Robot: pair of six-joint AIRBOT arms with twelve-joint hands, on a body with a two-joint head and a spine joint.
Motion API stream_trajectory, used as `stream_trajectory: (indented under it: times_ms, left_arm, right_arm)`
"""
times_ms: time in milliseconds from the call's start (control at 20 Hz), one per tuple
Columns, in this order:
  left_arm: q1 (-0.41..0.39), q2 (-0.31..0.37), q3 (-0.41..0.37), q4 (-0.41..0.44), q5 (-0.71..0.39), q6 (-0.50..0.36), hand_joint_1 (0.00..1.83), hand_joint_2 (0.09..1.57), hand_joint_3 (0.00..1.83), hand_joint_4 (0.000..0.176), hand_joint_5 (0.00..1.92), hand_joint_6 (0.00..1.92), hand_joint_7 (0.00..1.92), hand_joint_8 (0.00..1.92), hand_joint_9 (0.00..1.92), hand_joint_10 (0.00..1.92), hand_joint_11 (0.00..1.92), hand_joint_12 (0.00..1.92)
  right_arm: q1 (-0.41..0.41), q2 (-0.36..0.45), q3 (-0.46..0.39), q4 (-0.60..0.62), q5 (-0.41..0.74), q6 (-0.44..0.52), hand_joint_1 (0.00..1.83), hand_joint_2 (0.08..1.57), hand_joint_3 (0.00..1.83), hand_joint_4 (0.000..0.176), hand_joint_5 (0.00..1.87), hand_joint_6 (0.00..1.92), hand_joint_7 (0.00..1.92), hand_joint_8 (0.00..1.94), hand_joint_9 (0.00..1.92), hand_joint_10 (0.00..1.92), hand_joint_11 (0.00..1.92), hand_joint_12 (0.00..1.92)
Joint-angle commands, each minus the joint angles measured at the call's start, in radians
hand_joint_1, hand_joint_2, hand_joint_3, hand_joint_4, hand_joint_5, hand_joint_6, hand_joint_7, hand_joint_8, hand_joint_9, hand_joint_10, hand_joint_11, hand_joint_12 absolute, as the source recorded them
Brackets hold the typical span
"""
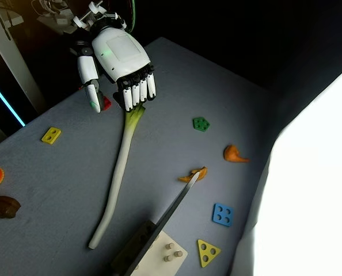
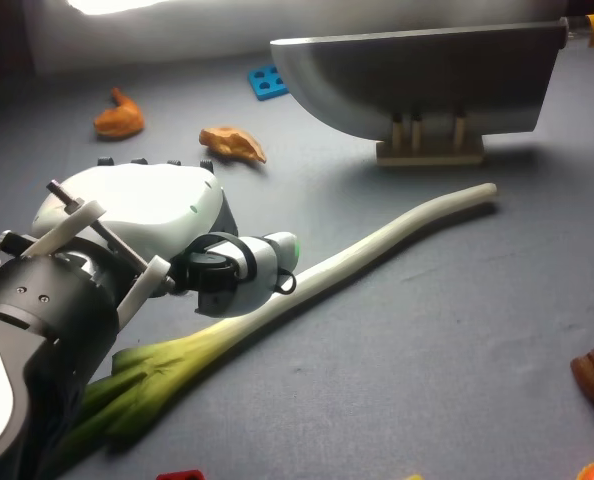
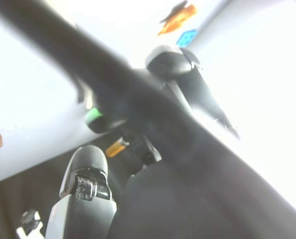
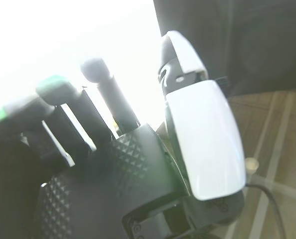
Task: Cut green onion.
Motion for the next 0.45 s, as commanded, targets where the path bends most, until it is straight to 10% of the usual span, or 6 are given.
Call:
stream_trajectory:
  times_ms: [0,350,400]
  left_arm:
    - [-0.004,0.01,0.0,0.077,0.035,0.001,0.0,1.4,0.01,0.0,0.99,1.55,1.15,1.73,1.09,1.92,0.94,1.92]
    - [-0.005,0.01,0.014,0.077,0.024,0.001,0.0,1.41,0.01,0.0,1.04,1.83,1.16,1.76,1.11,1.92,0.99,1.92]
    - [-0.004,0.011,0.013,0.077,0.023,0.001,0.0,1.42,0.0,0.0,1.01,1.82,1.15,1.74,1.1,1.92,0.97,1.92]
  right_arm:
    - [0.015,0.014,-0.005,0.041,0.09,-0.003,0.0,1.3,0.01,0.0,1.06,1.85,1.29,1.76,1.31,1.92,1.33,1.92]
    - [0.03,0.012,-0.03,0.03,0.027,-0.009,0.0,1.35,0.0,0.0,1.19,1.89,1.34,1.89,1.37,1.92,1.38,1.92]
    - [0.031,0.01,-0.03,0.029,0.035,-0.009,0.0,1.36,0.0,0.133,1.25,1.91,1.36,1.93,1.38,1.92,1.38,1.92]
